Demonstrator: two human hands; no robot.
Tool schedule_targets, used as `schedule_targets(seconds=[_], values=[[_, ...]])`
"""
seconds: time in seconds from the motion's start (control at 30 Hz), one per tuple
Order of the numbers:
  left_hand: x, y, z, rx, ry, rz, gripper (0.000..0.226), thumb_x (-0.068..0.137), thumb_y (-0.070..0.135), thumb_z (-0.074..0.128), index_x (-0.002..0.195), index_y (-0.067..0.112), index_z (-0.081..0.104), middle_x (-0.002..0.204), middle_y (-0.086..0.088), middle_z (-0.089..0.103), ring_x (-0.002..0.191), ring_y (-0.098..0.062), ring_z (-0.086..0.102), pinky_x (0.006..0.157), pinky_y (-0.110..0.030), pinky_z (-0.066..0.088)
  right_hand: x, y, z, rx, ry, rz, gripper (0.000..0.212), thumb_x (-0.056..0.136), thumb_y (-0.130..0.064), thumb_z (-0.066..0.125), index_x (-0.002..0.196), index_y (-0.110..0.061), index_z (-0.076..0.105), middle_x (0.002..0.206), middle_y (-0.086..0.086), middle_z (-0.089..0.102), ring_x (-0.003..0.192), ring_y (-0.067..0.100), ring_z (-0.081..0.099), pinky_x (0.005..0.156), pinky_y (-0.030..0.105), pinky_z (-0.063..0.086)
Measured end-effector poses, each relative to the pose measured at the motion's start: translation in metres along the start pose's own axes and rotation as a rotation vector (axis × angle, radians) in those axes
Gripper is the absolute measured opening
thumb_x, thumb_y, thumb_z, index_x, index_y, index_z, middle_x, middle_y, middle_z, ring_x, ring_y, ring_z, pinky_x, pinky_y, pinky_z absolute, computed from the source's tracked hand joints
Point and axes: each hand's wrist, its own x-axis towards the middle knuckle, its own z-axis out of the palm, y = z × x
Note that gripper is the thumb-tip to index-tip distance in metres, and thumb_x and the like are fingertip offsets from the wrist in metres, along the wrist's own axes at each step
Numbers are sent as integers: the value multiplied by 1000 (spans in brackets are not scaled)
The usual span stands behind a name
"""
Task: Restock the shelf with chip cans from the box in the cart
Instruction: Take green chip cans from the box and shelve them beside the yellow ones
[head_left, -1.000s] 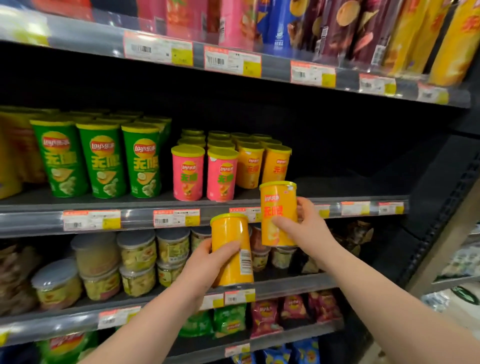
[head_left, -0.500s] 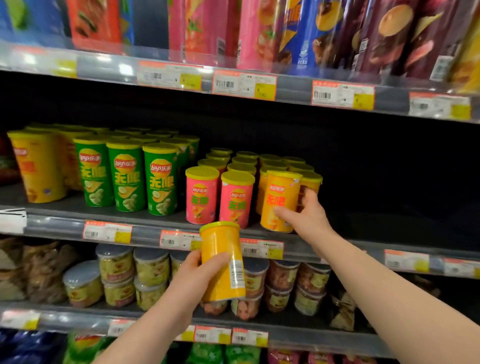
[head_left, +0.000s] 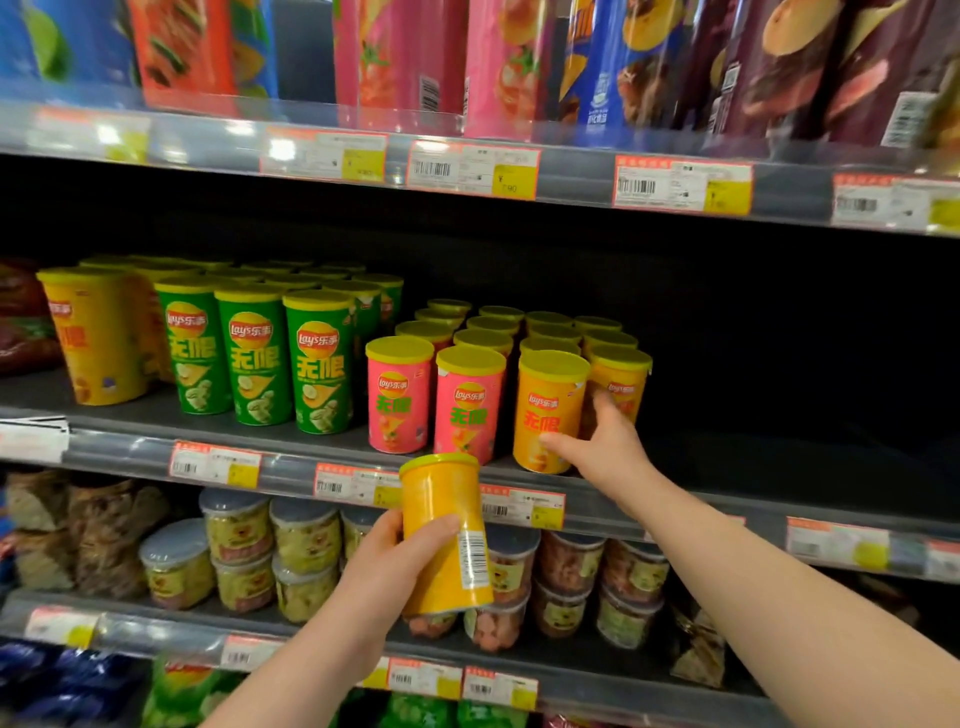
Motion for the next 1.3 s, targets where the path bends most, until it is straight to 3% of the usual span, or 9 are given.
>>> schedule_targets(seconds=[0.6, 0.67, 0.77, 0.83, 0.9, 1.0, 1.07, 1.17, 1.3], values=[[3, -1, 8, 6, -55, 17, 46, 82, 40, 66, 123, 27, 49, 107, 0, 67, 94, -20, 65, 67, -30, 50, 5, 10, -1, -8, 5, 26, 84, 77, -27, 77, 144, -22, 28, 143, 5, 44, 129, 25, 46, 105, 48, 42], [2, 2, 12, -13, -80, 26, 42, 83, 38, 65, 120, 28, 50, 106, 1, 67, 93, -18, 65, 65, -28, 49, -2, 9, -5, 2, 62, 4, 83, 78, -27, 76, 145, -22, 29, 141, 3, 44, 125, 23, 49, 103, 44, 44], [4, 8, 21, -47, -122, 53, 41, 79, 36, 67, 117, 27, 53, 105, 1, 68, 92, -17, 66, 67, -28, 50, -18, 4, -14, -10, 110, -75, 62, 82, -28, 72, 135, -19, 42, 121, 0, 52, 104, 15, 55, 90, 32, 50], [7, 11, 30, -73, -160, 70, 39, 79, 34, 67, 115, 28, 54, 106, 0, 69, 91, -17, 68, 67, -29, 52, -31, -3, -21, 52, 20, -74, 45, 85, -27, 68, 126, -21, 49, 109, -3, 58, 94, 12, 58, 78, 21, 51], [10, 15, 42, -101, -201, 90, 38, 77, 32, 71, 112, 29, 54, 107, -2, 69, 91, -18, 69, 69, -31, 56, -43, -8, -26, 102, -199, 17, 44, 87, -31, 64, 128, -25, 48, 113, -7, 60, 100, 10, 60, 76, 18, 48], [14, 21, 61, -113, -251, 116, 58, 62, 40, 79, 112, 26, 55, 107, -5, 70, 95, -22, 68, 84, -43, 55, -56, -6, -29, 212, -411, 139, 67, 79, -46, 64, 138, -26, 41, 130, -7, 57, 115, 12, 59, 92, 33, 51], [15, 26, 73, -97, -286, 139, 56, 62, 44, 76, 111, 27, 56, 105, -3, 71, 93, -20, 69, 82, -39, 55, -59, -5, -36, 322, -387, 179, 59, 79, -44, 62, 132, -23, 47, 124, -4, 63, 111, 13, 62, 98, 40, 49], [18, 33, 88, 15, -314, 232, 38, 76, 43, 65, 112, 33, 55, 107, 6, 69, 91, -9, 68, 72, -25, 55, -58, -2, -53, 400, -316, 145, 32, 87, -27, 60, 119, -26, 53, 112, -4, 68, 103, 13, 66, 90, 36, 54], [32, 31, 91, 381, -208, 479, 53, 78, 57, 64, 123, 33, 51, 118, 12, 60, 106, -5, 58, 90, -30, 51, -45, 6, -70, 380, -109, 87, 59, 79, -28, 70, 132, -21, 44, 125, 0, 61, 108, 15, 63, 90, 40, 54]])
